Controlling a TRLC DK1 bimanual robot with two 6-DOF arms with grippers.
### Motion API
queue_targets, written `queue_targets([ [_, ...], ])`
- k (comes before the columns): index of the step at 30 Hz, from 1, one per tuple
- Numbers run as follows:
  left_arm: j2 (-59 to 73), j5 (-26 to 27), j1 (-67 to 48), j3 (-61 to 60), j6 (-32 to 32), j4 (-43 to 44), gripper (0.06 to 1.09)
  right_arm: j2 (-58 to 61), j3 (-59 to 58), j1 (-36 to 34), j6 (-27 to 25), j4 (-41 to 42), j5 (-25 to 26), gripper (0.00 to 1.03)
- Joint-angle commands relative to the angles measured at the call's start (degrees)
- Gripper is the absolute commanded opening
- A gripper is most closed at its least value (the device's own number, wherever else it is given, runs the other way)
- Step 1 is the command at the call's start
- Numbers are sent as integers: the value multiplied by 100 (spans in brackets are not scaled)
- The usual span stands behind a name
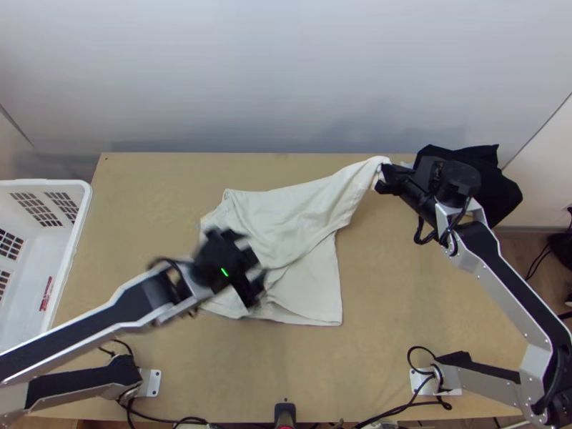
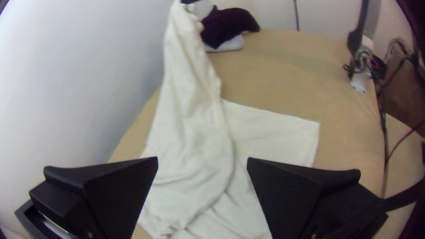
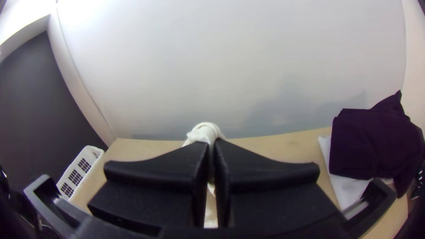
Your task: Fold the t-shirt
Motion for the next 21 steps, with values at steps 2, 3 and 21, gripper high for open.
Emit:
queue_targets([
  [2, 418, 494, -1645, -438, -25, 303, 103, -207, -229, 11, 97, -37, 18, 3],
  [3, 462, 538, -1759, -535, 81, 444, 103, -225, -256, 11, 97, -45, 18, 3],
  [21, 2879, 363, -2155, -289, 1241, 3652, 103, -269, -203, -113, 238, -54, 35, 3],
])
